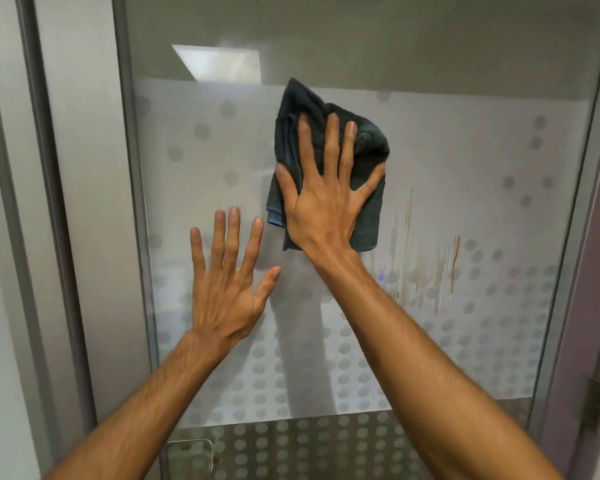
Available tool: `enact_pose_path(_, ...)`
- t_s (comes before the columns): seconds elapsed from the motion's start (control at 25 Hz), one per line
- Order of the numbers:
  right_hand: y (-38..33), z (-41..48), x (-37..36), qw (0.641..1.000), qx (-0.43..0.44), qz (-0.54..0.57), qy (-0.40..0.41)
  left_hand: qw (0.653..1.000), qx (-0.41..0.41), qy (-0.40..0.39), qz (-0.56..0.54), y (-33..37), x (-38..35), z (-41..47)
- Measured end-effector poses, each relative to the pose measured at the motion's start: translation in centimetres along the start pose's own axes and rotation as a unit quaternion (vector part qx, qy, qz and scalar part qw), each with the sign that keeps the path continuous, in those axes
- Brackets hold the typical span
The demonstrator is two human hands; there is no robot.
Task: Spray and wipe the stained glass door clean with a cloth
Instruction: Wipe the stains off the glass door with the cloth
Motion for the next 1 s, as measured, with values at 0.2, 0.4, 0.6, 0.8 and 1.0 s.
enact_pose_path(0.2, 0.3, -5.3, -0.2, 0.999, -0.051, 0.007, 0.007, 1.0, 0.011, 0.007, -0.014, 0.1, 0.1, -0.4)
enact_pose_path(0.4, 0.1, -17.1, -1.5, 0.999, 0.007, 0.018, -0.049, 1.0, 0.002, 0.009, -0.016, -0.4, 0.1, -0.8)
enact_pose_path(0.6, 1.1, -24.5, -2.4, 0.989, 0.1, 0.004, -0.107, 1.0, -0.015, -0.001, 0.014, 0.1, -0.1, -0.8)
enact_pose_path(0.8, 2.3, -19.4, -1.6, 0.988, 0.121, -0.006, -0.098, 1.0, -0.003, 0.005, 0.005, 0.4, -0.1, -1.0)
enact_pose_path(1.0, 4.6, -6.5, 0.6, 0.995, 0.092, -0.021, -0.039, 1.0, 0.01, 0.013, 0.0, 1.5, -0.3, -0.6)
Point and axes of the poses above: each hand's wrist, its own z-axis towards the middle knuckle, its own x-axis out of the back of the hand, y = z × x, the point moved 4 cm from there along z, towards the middle knuckle, and after that the axes turned 12 degrees about x, right-handed, at the moved point
